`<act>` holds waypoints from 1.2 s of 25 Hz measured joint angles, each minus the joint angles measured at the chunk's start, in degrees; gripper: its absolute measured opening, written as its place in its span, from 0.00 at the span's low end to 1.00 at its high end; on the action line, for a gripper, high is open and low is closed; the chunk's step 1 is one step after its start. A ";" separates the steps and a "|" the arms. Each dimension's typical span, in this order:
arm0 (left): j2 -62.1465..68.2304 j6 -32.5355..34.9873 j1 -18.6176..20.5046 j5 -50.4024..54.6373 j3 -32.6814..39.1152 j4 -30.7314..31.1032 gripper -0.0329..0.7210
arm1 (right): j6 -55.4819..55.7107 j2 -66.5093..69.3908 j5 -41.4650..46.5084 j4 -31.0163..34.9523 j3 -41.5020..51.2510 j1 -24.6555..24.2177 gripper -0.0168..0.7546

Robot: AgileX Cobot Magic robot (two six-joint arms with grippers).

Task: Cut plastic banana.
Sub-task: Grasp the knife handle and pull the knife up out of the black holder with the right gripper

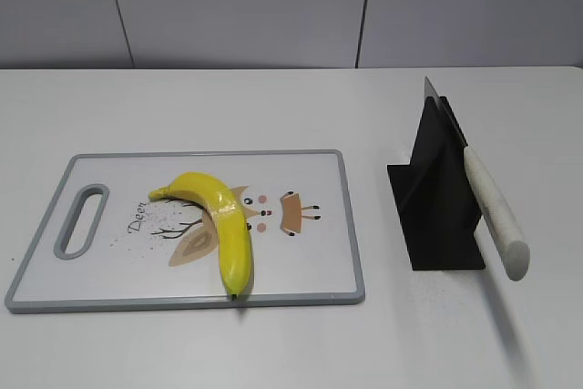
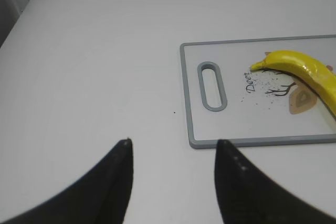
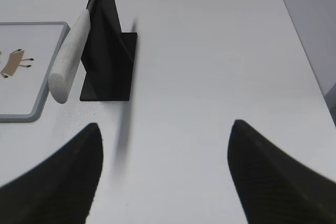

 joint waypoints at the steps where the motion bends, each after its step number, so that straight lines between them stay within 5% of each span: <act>1: 0.00 0.00 0.00 0.00 0.00 -0.05 0.69 | -0.30 0.00 0.00 0.00 0.00 0.00 0.78; 30: 0.00 0.00 0.00 -0.03 0.01 -0.11 0.69 | -0.30 0.00 0.00 0.00 0.00 0.00 0.78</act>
